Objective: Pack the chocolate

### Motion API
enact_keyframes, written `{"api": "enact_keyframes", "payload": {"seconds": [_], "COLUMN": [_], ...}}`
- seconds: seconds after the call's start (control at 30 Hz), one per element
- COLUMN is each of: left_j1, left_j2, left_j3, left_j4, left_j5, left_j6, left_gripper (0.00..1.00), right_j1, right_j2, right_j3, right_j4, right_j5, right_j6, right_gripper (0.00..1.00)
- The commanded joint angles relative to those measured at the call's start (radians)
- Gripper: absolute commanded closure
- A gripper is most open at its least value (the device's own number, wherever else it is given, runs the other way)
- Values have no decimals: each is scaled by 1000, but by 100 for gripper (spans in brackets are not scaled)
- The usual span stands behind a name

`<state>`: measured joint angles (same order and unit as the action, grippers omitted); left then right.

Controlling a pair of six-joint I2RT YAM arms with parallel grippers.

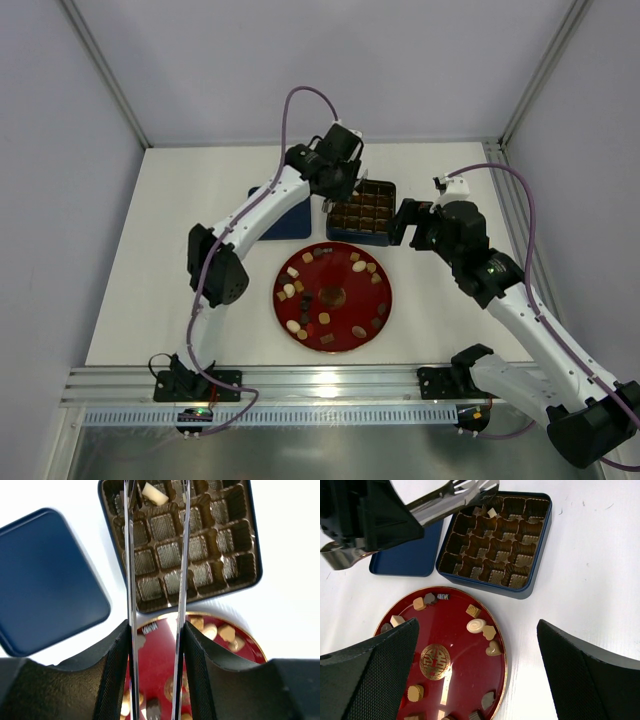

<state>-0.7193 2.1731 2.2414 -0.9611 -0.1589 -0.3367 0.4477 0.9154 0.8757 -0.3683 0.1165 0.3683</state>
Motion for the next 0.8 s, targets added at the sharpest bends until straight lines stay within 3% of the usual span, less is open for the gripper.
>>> {"api": "enact_keyframes", "payload": {"seconds": [0.0,0.6,0.77], "left_j1": [3,-43,-72], "left_j2": [-172,-737,-858], "left_j3": [-43,-733,-853], "left_j4": [21,-85,-148], "left_j5": [27,131,154], "left_j6": [-22,-76,-87], "left_gripper": [56,54,54], "right_j1": [-4,-4,-4], "right_j2": [-24,-39,-29], "right_j3": [34,6,-4], "right_j4": [22,5,17], "right_j5": [0,9,2], "right_j6": [-9,-23,-16], "right_gripper": [0,0,0]}}
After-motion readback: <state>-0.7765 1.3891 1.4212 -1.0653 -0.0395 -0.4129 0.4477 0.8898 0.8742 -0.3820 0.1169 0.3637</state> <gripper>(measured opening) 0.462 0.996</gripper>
